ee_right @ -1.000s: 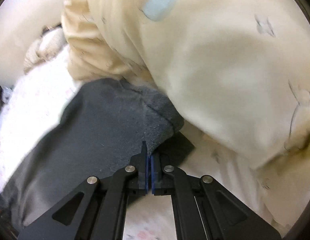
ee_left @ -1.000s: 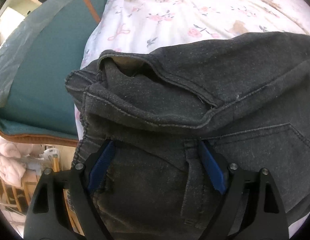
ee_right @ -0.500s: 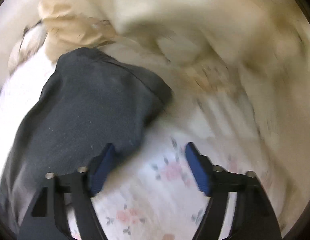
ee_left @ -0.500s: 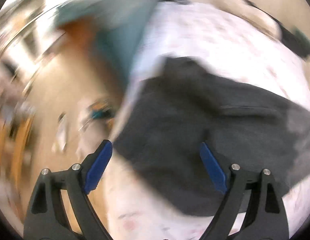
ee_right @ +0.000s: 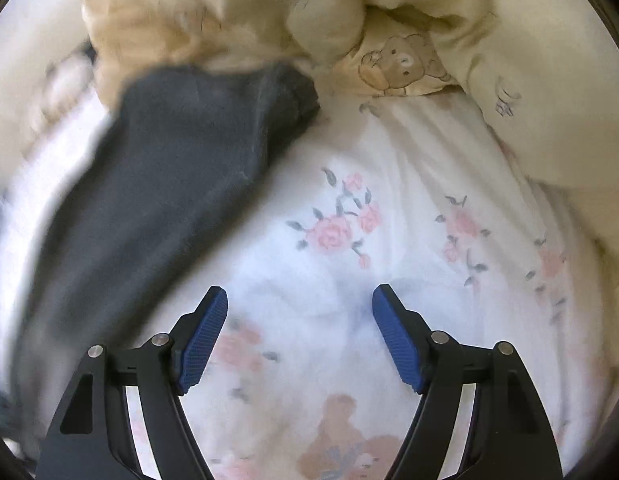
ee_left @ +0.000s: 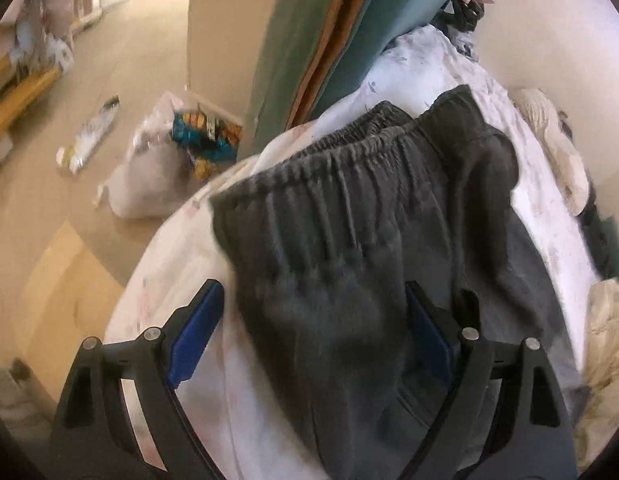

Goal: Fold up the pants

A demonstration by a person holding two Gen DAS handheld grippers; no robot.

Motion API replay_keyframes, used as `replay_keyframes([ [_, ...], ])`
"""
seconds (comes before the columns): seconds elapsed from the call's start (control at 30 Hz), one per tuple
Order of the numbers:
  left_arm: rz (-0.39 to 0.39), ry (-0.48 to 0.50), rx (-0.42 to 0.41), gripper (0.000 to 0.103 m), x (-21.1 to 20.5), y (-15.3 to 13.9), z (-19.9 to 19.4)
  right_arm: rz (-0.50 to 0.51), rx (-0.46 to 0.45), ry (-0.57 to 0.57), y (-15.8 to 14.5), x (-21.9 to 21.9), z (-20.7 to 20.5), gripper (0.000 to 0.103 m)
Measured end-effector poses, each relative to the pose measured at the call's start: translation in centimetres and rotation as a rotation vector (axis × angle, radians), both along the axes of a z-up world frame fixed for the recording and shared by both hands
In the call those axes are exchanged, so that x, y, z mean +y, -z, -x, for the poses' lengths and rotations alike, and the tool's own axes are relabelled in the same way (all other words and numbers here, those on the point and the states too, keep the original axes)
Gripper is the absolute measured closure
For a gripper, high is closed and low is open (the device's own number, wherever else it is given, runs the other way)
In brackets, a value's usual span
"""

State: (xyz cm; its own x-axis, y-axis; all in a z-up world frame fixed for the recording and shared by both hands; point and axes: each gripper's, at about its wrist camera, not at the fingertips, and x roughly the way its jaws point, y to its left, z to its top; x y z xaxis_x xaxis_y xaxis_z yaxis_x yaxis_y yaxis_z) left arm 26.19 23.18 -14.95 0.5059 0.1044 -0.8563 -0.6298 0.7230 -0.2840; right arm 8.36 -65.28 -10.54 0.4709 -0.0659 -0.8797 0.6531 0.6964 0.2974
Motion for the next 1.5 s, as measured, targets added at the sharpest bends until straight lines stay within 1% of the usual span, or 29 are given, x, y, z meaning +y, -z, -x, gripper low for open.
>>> replay_keyframes([
  [0.07,-0.082,0.058,0.042,0.025,-0.9,1.0,-1.4,-0.156,-0.172,-0.002,0.5,-0.7,1.0,0.026],
  [0.13,-0.074,0.045,0.002,0.025,-0.9,1.3,-1.3,-0.257,-0.259,0.014,1.7,-1.5,2.1,0.026],
  [0.23,-0.054,0.036,-0.052,0.028,0.2,1.3,-1.1,-0.264,-0.299,0.012,1.9,-2.5,2.3,0.026],
  [0.27,-0.078,0.042,-0.051,0.028,0.1,1.1,-1.2,-0.262,-0.302,0.009,2.0,-2.7,2.2,0.026],
  [0.33,-0.211,0.070,-0.023,0.028,-1.6,0.8,-1.7,-0.247,-0.303,0.007,2.4,-3.4,1.2,0.026],
  [0.37,-0.266,0.078,-0.017,0.031,-2.4,0.5,-1.8,-0.234,-0.298,0.004,2.5,-3.4,1.0,0.025],
  [0.4,-0.291,0.077,-0.016,0.040,-3.0,0.3,-1.9,-0.211,-0.292,0.001,2.5,-3.3,0.2,0.024],
  [0.43,-0.282,0.076,-0.025,0.046,-3.2,0.2,-2.0,-0.193,-0.287,0.003,2.5,-3.4,-1.3,0.024],
  [0.47,-0.272,0.077,-0.026,0.055,-3.5,0.0,-2.2,-0.184,-0.283,0.002,2.8,-3.4,-3.5,0.024],
  [0.5,-0.271,0.074,-0.022,0.061,-3.7,-0.2,-2.3,-0.175,-0.283,-0.003,2.8,-3.3,-4.7,0.023],
  [0.53,-0.274,0.074,-0.024,0.065,-3.9,-0.3,-2.4,-0.170,-0.284,-0.007,2.7,-3.2,-4.8,0.023],
  [0.57,-0.277,0.080,-0.024,0.075,-3.9,-0.3,-2.6,-0.161,-0.288,-0.020,2.8,-3.3,-5.8,0.023],
  [0.6,-0.293,0.100,-0.028,0.084,-4.4,-0.3,-2.7,-0.141,-0.285,-0.051,3.0,-3.3,-6.9,0.025],
  [0.63,-0.331,0.125,-0.011,0.085,-4.8,-0.2,-3.1,-0.089,-0.257,-0.090,3.1,-2.8,-8.0,0.026],
  [0.67,-0.376,0.141,0.000,0.088,-5.2,-0.3,-3.1,-0.041,-0.235,-0.117,3.0,-2.4,-9.0,0.034],
  [0.7,-0.375,0.138,-0.003,0.093,-5.2,-0.4,-3.0,-0.006,-0.221,-0.123,2.9,-2.2,-9.8,0.055],
  [0.73,-0.362,0.125,-0.009,0.093,-5.0,-0.7,-2.9,-0.006,-0.218,-0.109,2.9,-2.5,-10.4,0.072],
  [0.77,-0.341,0.113,-0.021,0.095,-4.6,-1.0,-2.6,-0.046,-0.241,-0.068,2.9,-3.1,-10.3,0.094],
  [0.8,-0.334,0.109,-0.026,0.096,-4.4,-1.6,-2.3,-0.095,-0.261,-0.049,3.0,-3.5,-10.3,0.095],
  [0.9,-0.341,0.133,-0.045,0.096,-4.1,-3.3,-1.9,-0.055,-0.307,-0.066,1.0,-2.8,-10.6,0.095],
  [0.97,-0.383,0.126,-0.032,0.096,-4.1,-4.2,-1.6,-0.052,-0.336,-0.073,-0.4,-2.5,-10.4,0.096],
  [1.03,-0.381,0.128,-0.031,0.097,-4.0,-5.0,-1.5,0.034,-0.284,-0.107,-1.9,-1.5,-10.9,0.096],
  [1.07,-0.370,0.128,-0.040,0.097,-4.0,-5.7,-1.3,0.034,-0.275,-0.107,-2.3,-1.4,-10.9,0.096],
  [1.13,-0.388,0.143,-0.072,0.097,-4.2,-7.5,-0.8,0.008,-0.292,-0.086,-3.8,-1.8,-10.6,0.097],
  [1.2,-0.383,0.155,-0.083,0.097,-4.2,-9.2,-0.7,0.033,-0.293,-0.100,-5.6,-1.4,-10.7,0.097],
  [1.27,-0.349,0.154,-0.077,0.097,-3.8,-10.2,-0.6,0.073,-0.263,-0.122,-6.6,-0.9,-11.2,0.097],
  [1.33,-0.270,0.149,-0.095,0.097,-2.9,-11.4,-0.1,0.034,-0.241,-0.103,-6.9,-1.3,-11.1,0.097],
  [1.47,-0.184,0.123,-0.129,0.097,-1.4,-12.9,1.0,0.003,-0.244,-0.089,-8.3,-1.2,-10.1,0.097],
  [1.5,-0.185,0.125,-0.139,0.097,-1.3,-13.2,1.5,-0.004,-0.246,-0.086,-8.6,-1.3,-9.7,0.097],
])
